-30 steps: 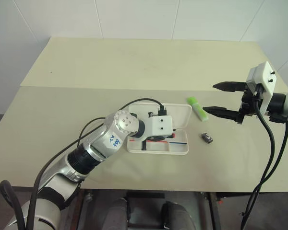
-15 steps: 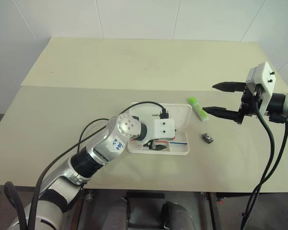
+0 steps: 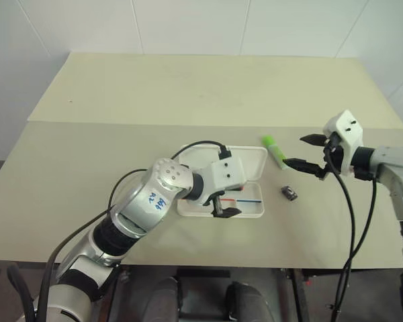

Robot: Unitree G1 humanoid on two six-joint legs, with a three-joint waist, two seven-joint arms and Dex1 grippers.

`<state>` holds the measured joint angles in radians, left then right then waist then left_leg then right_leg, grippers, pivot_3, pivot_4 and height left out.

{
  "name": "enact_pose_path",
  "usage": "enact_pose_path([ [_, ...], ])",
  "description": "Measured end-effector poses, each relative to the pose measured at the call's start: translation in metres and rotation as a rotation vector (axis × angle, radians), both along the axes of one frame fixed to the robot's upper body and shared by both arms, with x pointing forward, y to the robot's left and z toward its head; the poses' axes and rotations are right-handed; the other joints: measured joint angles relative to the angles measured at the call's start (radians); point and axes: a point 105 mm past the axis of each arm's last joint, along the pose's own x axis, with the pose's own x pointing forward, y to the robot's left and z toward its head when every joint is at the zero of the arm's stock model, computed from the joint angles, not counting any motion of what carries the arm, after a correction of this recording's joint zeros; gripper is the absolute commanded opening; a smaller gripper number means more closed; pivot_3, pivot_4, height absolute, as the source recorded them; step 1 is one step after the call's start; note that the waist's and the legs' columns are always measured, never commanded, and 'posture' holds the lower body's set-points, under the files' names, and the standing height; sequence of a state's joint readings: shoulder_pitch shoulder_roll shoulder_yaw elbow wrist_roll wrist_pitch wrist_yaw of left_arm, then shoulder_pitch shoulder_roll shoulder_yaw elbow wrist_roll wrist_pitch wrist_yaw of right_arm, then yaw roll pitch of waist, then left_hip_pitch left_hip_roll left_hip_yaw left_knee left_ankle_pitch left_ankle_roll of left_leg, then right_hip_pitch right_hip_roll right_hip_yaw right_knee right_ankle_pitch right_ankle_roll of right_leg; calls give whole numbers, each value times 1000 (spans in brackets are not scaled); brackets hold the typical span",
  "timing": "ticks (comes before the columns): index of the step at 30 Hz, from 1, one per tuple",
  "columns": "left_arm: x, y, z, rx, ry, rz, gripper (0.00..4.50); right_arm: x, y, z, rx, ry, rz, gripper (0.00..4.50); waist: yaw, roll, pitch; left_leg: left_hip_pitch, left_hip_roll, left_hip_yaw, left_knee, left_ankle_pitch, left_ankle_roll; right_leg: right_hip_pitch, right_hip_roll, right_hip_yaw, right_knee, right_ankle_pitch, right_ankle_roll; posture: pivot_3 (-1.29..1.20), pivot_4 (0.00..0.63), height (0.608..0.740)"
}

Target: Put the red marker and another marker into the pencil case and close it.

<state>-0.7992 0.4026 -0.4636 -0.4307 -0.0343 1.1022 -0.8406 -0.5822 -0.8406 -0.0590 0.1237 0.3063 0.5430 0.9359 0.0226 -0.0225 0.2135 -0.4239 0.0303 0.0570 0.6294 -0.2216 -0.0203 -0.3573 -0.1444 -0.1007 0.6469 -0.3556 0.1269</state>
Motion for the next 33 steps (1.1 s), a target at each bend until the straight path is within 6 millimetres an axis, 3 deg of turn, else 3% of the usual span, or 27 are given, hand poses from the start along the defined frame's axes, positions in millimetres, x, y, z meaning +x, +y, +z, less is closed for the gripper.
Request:
enact_pose_path([
  [10, -11, 17, 36, -76, 46, 58, 4458, 23, 10, -26, 89, 73, -93, 4500, 0, 0, 0, 0, 0, -1, 0, 0, 0, 0, 0, 0, 0, 0, 0, 0, 150, 740],
  [16, -12, 36, 86, -197, -10, 83, 4458, 41, 4, -51, 88, 141, -239, 4500, -2, 0, 0, 0, 0, -1, 0, 0, 0, 0, 0, 0, 0, 0, 0, 0, 150, 740],
  [19, -13, 50, 102, -218, -56, 97, 4458, 47, 8, -49, 106, 148, -265, 4500, -8, 0, 0, 0, 0, -1, 0, 0, 0, 0, 0, 0, 0, 0, 0, 0, 150, 740],
  [22, -16, 61, 108, -189, -94, 89, 4500, 49, 7, -49, 107, 150, -278, 3803, -14, 0, 0, 0, 0, -1, 0, 0, 0, 0, 0, 0, 0, 0, 0, 0, 150, 740],
  [29, 1, 90, 117, -172, -143, 165, 4500, 47, 12, -48, 108, 159, -245, 1298, -24, 0, 0, 0, 0, 0, -2, 0, 0, 0, 0, 0, 0, 0, 0, 0, 150, 740],
  [30, 3, 92, 118, -178, -149, 167, 4500, 46, 13, -48, 106, 161, -227, 1069, -24, 0, 0, 0, 0, 0, -2, 0, 0, -1, 0, 1, 0, 0, 0, 0, 150, 740],
  [33, 5, 99, 119, -170, -168, 161, 4500, 40, 21, -40, 110, 146, -150, 1084, -24, 0, 0, -1, 0, 1, -2, 0, 0, -2, 0, 1, 0, 0, 0, 0, 150, 740],
])
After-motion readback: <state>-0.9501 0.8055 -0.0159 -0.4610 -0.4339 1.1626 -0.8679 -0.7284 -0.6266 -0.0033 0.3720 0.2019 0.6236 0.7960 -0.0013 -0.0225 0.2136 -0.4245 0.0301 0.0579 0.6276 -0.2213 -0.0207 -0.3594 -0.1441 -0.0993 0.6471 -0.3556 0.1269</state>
